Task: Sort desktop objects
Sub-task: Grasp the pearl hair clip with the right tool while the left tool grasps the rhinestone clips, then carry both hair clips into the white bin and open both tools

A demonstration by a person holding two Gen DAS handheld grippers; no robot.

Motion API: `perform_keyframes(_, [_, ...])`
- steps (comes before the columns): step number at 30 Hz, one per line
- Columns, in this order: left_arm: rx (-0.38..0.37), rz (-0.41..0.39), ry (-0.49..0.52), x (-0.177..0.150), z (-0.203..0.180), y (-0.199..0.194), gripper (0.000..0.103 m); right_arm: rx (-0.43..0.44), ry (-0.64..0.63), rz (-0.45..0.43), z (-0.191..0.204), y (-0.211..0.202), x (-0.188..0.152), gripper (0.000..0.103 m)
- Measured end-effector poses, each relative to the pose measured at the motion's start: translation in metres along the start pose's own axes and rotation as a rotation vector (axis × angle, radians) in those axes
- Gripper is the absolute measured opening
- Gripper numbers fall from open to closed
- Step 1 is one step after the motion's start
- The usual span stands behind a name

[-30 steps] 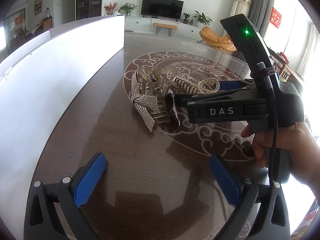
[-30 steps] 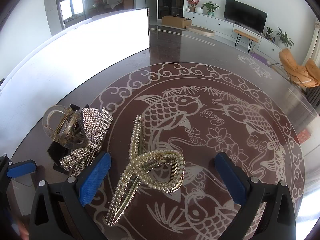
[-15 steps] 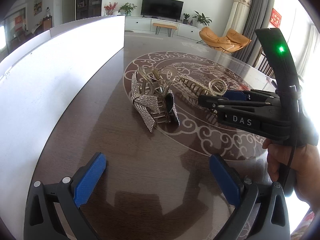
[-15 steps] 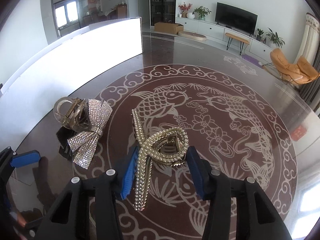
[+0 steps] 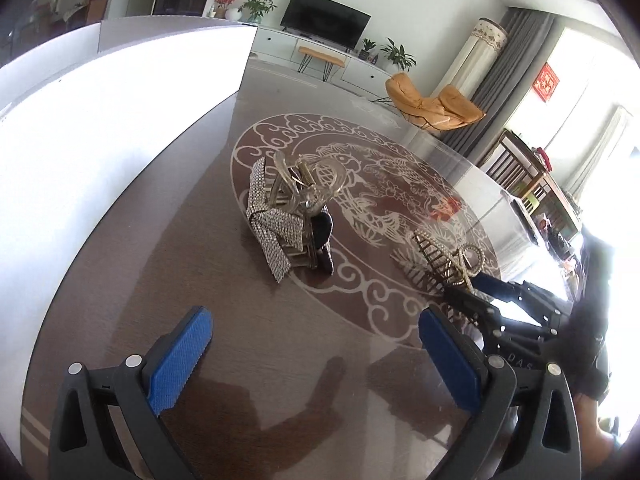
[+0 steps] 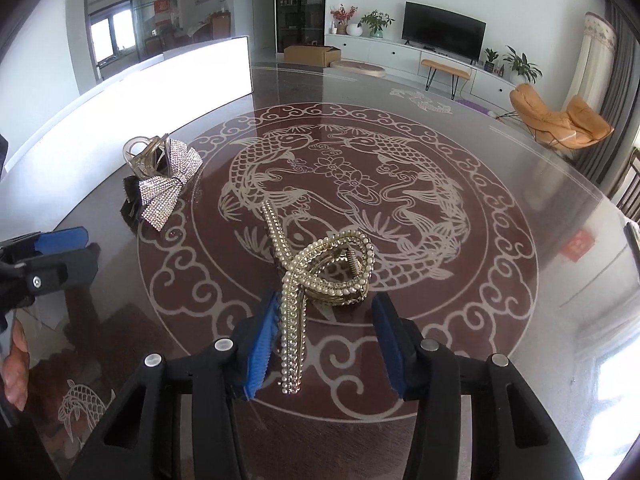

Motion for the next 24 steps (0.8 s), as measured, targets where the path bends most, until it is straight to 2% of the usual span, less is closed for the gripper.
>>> perform_keyframes(3, [0.107, 0.025, 0.053, 0.020, -0.007, 0.018, 0.103, 0.009, 0.041, -0.007, -0.001, -0.002, -0.002, 0.051])
perform_keyframes(4, [0.127, 0.037, 0.061, 0.027, -0.009, 0.024, 0.103, 0.013, 0.045, -0.008, 0.000, -0.001, -0.002, 0.056])
perform_keyframes(7, [0.140, 0.068, 0.091, 0.046, -0.020, 0.042, 0.103, 0.045, 0.047, 0.000, 0.004, 0.002, 0.000, 0.081])
perform_keyframes(8, [0.151, 0.060, 0.117, 0.048, -0.023, 0.044, 0.084, 0.044, 0.044, 0.007, 0.005, 0.004, 0.001, 0.082])
perform_keyframes(9, [0.182, 0.057, 0.153, 0.049, -0.025, 0.046, 0.053, 0.035, 0.039, 0.012, 0.004, 0.006, 0.002, 0.082])
perform_keyframes(10, [0.205, 0.068, 0.185, 0.049, -0.027, 0.047, 0.053, 0.032, 0.037, 0.015, 0.004, 0.006, 0.003, 0.082])
perform_keyframes(12, [0.181, 0.048, 0.193, 0.048, -0.027, 0.042, 0.053, 0.028, 0.044, -0.005, 0.000, 0.004, 0.009, 0.082])
perform_keyframes(13, [0.167, 0.042, 0.186, 0.047, -0.027, 0.037, 0.053, 0.025, 0.052, -0.020, -0.003, 0.003, 0.012, 0.082])
perform_keyframes(14, [0.150, 0.037, 0.176, 0.044, -0.024, 0.032, 0.053, 0.031, 0.061, -0.030, -0.007, 0.003, 0.015, 0.073])
perform_keyframes(15, [0.134, 0.031, 0.169, 0.042, -0.023, 0.025, 0.053, 0.041, 0.071, -0.028, -0.010, 0.005, 0.016, 0.059])
perform_keyframes(17, [0.109, 0.006, 0.161, 0.043, -0.020, 0.010, 0.053, 0.044, 0.080, -0.018, -0.013, 0.006, 0.020, 0.043])
perform_keyframes(20, [0.073, -0.042, 0.142, 0.048, -0.011, -0.022, 0.053, 0.037, 0.074, -0.034, -0.010, -0.006, 0.029, 0.043])
perform_keyframes(24, [0.022, -0.114, 0.086, 0.074, 0.014, -0.074, 0.053, 0.041, 0.027, -0.072, 0.007, -0.032, 0.053, 0.043])
Point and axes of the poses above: each gripper's, at about its wrist camera, not at the fingertips, and y roughly the way its jaws point, z to its left, x to its top, the point moved 4 cm from there along y, roughly the way its jaws point, and after that the axes turned 13 degrees about x, right-handed, at the moved point
